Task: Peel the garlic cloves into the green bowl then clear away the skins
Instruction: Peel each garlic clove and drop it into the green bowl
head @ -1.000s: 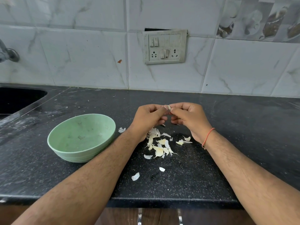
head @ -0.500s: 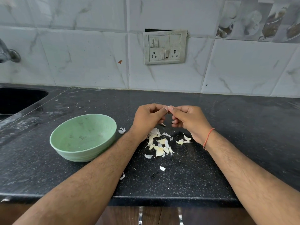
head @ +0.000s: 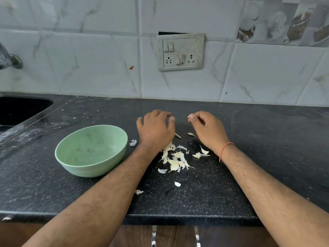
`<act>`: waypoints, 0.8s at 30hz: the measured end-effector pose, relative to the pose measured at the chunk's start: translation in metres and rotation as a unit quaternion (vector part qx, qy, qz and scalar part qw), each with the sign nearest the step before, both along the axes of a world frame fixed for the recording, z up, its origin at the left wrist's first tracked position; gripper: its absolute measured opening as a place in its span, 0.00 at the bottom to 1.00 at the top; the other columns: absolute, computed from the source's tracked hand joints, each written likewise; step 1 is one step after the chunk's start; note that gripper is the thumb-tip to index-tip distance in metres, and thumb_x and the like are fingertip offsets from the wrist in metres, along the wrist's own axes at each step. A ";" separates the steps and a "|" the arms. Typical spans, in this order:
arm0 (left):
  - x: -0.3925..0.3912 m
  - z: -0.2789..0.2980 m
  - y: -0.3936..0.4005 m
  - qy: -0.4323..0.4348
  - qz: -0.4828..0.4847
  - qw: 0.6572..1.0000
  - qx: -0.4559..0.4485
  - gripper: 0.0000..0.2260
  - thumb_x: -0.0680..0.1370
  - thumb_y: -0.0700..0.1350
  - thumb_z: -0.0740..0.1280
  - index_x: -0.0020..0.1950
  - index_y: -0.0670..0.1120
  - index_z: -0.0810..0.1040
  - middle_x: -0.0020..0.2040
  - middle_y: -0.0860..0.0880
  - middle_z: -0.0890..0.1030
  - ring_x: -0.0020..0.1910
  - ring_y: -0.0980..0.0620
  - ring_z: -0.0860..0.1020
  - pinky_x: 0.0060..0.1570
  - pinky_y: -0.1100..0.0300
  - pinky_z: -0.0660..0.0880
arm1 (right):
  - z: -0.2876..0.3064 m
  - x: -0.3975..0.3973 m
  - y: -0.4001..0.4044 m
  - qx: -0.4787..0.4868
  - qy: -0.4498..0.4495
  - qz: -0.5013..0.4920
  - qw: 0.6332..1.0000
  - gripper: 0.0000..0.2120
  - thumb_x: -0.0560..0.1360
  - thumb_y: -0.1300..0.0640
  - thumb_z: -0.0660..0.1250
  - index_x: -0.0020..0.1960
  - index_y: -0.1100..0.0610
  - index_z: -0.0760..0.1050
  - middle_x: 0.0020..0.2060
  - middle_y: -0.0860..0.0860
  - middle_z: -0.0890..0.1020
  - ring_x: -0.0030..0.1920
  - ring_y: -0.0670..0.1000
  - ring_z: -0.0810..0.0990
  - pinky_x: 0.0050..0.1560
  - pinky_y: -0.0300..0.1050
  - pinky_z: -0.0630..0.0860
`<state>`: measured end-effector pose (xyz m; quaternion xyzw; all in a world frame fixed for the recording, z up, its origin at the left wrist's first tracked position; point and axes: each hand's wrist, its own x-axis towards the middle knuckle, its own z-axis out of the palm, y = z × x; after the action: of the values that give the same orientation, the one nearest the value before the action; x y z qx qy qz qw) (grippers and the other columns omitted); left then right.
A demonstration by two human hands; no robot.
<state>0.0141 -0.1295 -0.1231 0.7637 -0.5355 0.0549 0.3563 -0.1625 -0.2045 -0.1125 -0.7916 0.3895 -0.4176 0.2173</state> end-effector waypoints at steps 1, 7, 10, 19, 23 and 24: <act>0.003 -0.002 0.000 0.011 0.021 0.998 0.065 0.22 0.86 0.60 0.53 0.75 0.55 0.76 0.77 0.55 0.72 0.81 0.48 0.63 0.80 0.37 0.47 | -0.001 0.000 -0.001 0.015 0.017 0.000 1.000 0.12 0.86 0.47 0.62 0.52 0.49 0.82 0.42 0.42 0.80 0.40 0.40 0.76 0.40 0.35 0.68; 0.002 -0.006 0.004 0.047 -0.057 0.977 0.199 0.28 0.88 0.58 0.41 0.85 0.51 0.63 0.86 0.48 0.59 0.86 0.44 0.51 0.83 0.40 0.45 | -0.006 0.005 0.010 0.090 0.166 0.050 0.981 0.12 0.88 0.44 0.53 0.54 0.44 0.73 0.55 0.49 0.85 0.52 0.52 0.82 0.53 0.49 0.76; -0.006 0.001 0.008 0.088 -0.098 0.975 0.181 0.29 0.89 0.57 0.38 0.85 0.49 0.63 0.84 0.45 0.64 0.85 0.44 0.56 0.83 0.43 0.48 | -0.003 0.009 0.022 0.088 0.197 0.083 0.973 0.13 0.89 0.43 0.51 0.50 0.45 0.69 0.59 0.52 0.84 0.54 0.54 0.82 0.56 0.53 0.77; -0.002 -0.002 0.006 0.368 -0.160 0.915 0.042 0.38 0.83 0.72 0.40 0.78 0.53 0.75 0.70 0.53 0.82 0.74 0.52 0.73 0.78 0.46 0.63 | 0.001 0.014 0.045 0.109 0.145 0.158 0.971 0.16 0.89 0.45 0.53 0.50 0.52 0.71 0.40 0.52 0.78 0.37 0.48 0.72 0.42 0.51 0.70; 0.003 -0.002 0.002 0.420 -0.155 0.894 -0.024 0.38 0.83 0.71 0.39 0.67 0.52 0.82 0.54 0.52 0.89 0.62 0.51 0.83 0.73 0.45 0.70 | 0.003 0.009 0.045 0.029 0.090 0.125 0.988 0.12 0.89 0.48 0.54 0.51 0.49 0.72 0.46 0.48 0.86 0.34 0.41 0.76 0.38 0.44 0.72; 0.003 -0.002 0.002 0.425 -0.158 0.891 -0.033 0.38 0.83 0.70 0.39 0.66 0.51 0.82 0.51 0.51 0.89 0.59 0.51 0.85 0.73 0.44 0.72 | 0.003 0.006 0.045 0.003 0.081 0.121 0.989 0.11 0.89 0.50 0.54 0.51 0.50 0.71 0.47 0.47 0.86 0.34 0.40 0.76 0.37 0.41 0.70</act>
<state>0.0170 -0.1275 -0.1251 0.6074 -0.4444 -0.3137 0.5790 -0.1562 -0.1597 -0.1093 -0.8637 0.3083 -0.3209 0.2366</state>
